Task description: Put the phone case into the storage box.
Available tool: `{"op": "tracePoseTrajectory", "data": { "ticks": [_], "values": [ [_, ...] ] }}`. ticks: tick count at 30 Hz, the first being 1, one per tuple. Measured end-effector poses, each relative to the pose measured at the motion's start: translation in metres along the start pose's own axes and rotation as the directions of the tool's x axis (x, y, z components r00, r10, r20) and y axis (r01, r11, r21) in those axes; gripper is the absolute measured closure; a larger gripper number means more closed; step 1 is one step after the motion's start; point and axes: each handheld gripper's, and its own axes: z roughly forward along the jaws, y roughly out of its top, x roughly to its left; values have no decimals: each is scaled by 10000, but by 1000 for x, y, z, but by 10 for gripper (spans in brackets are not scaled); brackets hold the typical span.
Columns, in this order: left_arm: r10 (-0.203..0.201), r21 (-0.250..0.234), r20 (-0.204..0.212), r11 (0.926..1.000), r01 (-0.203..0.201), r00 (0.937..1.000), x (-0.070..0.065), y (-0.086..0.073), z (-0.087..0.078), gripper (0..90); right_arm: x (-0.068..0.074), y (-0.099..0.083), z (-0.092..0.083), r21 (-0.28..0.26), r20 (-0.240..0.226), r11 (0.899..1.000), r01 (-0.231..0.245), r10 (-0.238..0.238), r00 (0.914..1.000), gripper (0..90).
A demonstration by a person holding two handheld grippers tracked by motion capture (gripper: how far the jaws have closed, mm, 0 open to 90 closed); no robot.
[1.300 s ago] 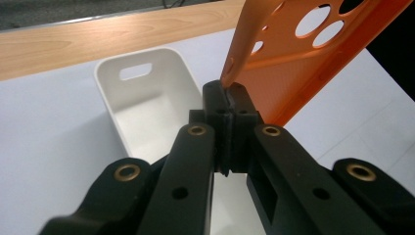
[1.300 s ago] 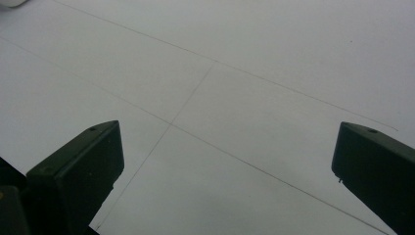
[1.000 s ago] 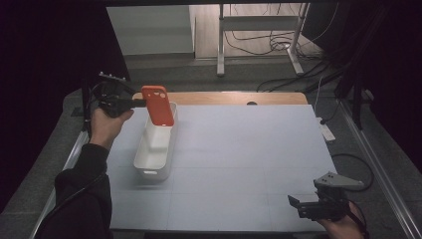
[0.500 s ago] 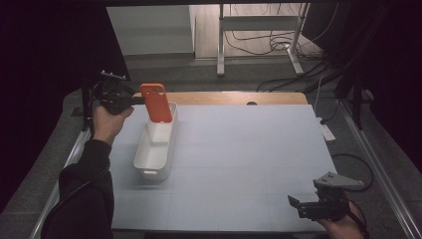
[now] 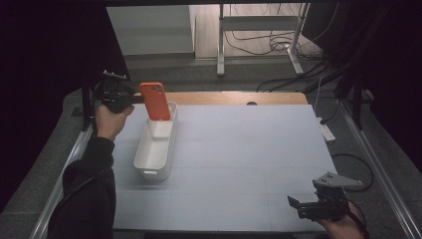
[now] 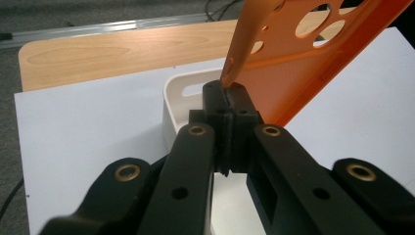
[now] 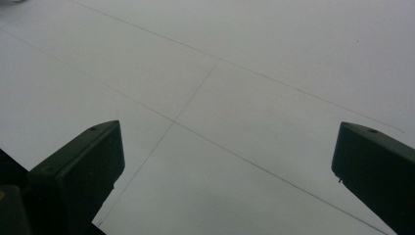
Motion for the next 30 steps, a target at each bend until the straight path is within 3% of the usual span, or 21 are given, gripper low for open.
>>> {"op": "tracePoseTrajectory", "data": {
  "ticks": [30],
  "values": [
    [-115,521,-415,9985,136,9991,6,-9,45,893,1,0,0,55,-74,9999,147,-147,9999,0]
  ]
}}
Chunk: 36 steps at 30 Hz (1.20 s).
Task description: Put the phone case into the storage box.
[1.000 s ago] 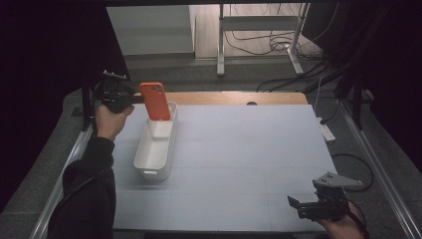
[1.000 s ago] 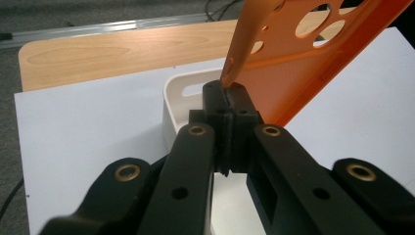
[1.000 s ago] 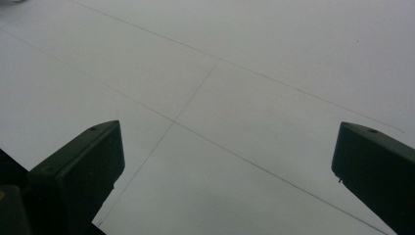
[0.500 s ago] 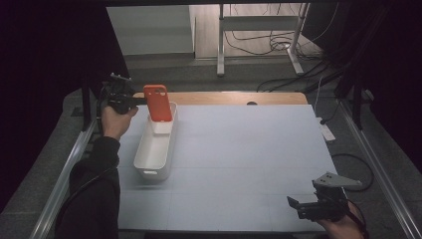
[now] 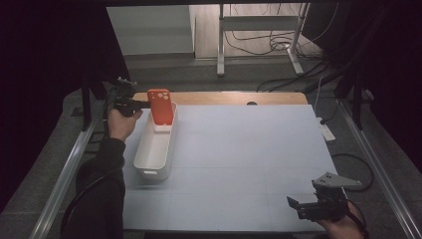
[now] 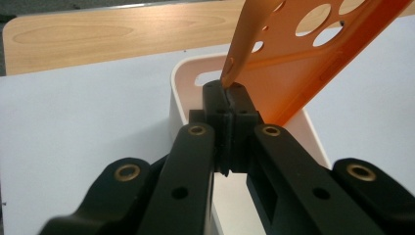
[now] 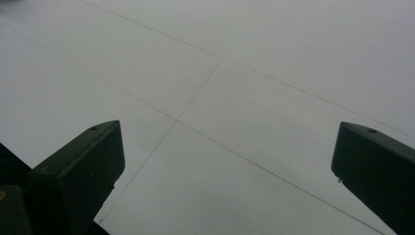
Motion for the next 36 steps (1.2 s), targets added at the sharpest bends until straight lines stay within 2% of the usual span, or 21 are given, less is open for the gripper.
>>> {"op": "tracePoseTrajectory", "data": {
  "ticks": [12,20,25,27,29,33,36],
  "values": [
    [-159,275,-126,9995,162,9998,3,-5,18,893,0,0,0,7,-31,10000,16,-16,10000,0],
    [-275,460,-388,9985,292,9989,1,-7,29,893,0,0,0,15,-55,10000,10,-10,10000,0],
    [-406,426,-547,9982,429,9977,1,-8,34,882,0,0,0,8,-69,10000,10,-10,10000,0],
    [-413,375,-435,9984,429,9982,2,-8,35,873,0,0,0,11,-72,10000,12,-12,10000,0],
    [-380,196,-292,9991,386,9989,1,-7,35,773,0,0,0,6,-83,10000,7,-7,10000,0],
    [-79,49,-399,10000,81,9992,-3,-5,35,668,0,0,0,-5,-100,10000,25,-25,9999,0],
    [95,-31,-349,9999,-96,9993,-5,-6,34,621,0,0,0,-39,-92,10000,33,-34,10000,0]
  ]
}}
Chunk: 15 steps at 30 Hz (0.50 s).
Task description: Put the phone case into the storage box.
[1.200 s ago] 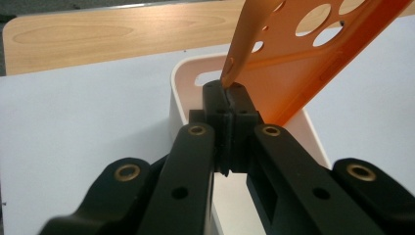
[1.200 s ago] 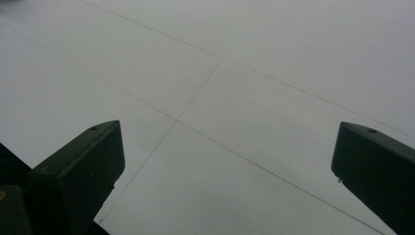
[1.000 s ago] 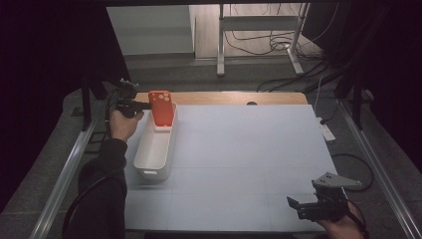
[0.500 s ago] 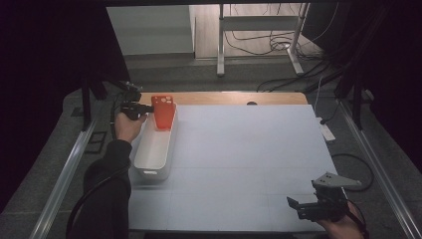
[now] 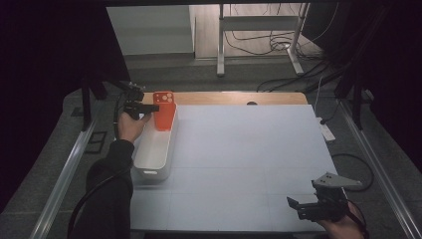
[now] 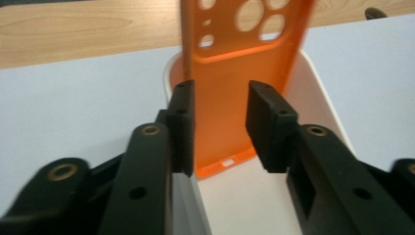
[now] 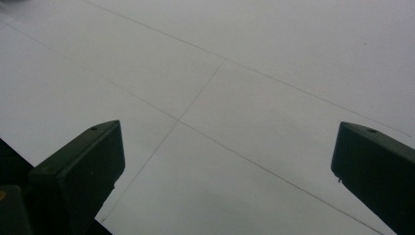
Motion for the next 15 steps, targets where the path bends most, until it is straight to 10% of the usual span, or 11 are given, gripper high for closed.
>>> {"op": "tracePoseTrajectory", "data": {
  "ticks": [15],
  "values": [
    [1236,-401,520,9918,-1215,9910,-14,-4,-6,213,0,0,0,31,-29,10000,13,-13,10000,0]
  ]
}}
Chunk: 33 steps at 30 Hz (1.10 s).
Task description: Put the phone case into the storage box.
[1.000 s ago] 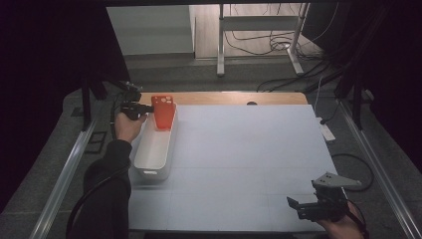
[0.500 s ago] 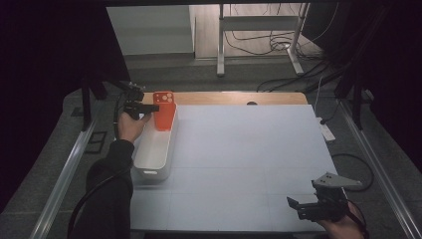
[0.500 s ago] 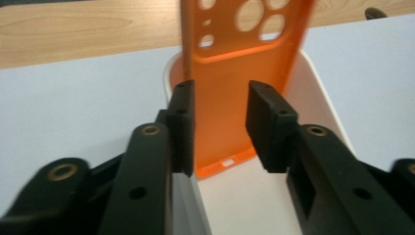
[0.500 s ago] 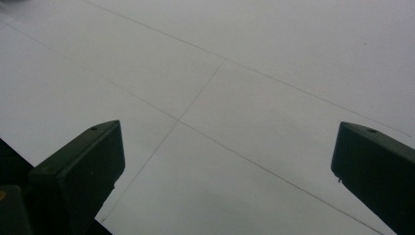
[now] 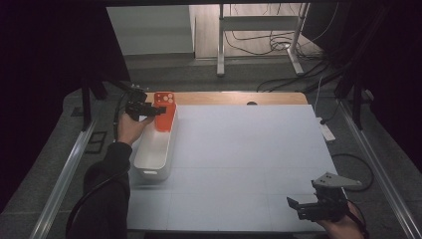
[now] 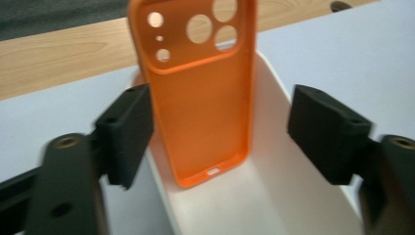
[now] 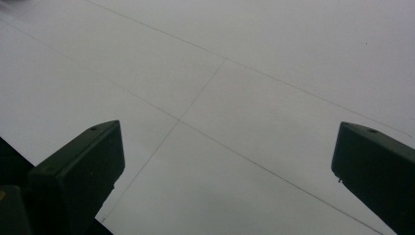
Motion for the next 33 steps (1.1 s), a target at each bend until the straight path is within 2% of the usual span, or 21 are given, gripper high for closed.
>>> {"op": "tracePoseTrajectory", "data": {
  "ticks": [2,7,19,33],
  "values": [
    [65,-40,15,10000,-64,10000,-2,-1,-1,159,0,0,0,-1,0,10000,-1,1,10000,0],
    [314,-91,266,9995,-312,9992,-8,-4,-5,90,0,0,0,-22,8,10000,26,-26,10000,0],
    [503,-406,939,9981,-466,9943,-15,-10,-19,39,1,0,0,3,19,10000,48,-48,10000,0],
    [950,-465,866,9947,-912,9917,-24,-16,-24,24,1,0,0,7,24,10000,73,-73,10000,0]
  ]
}}
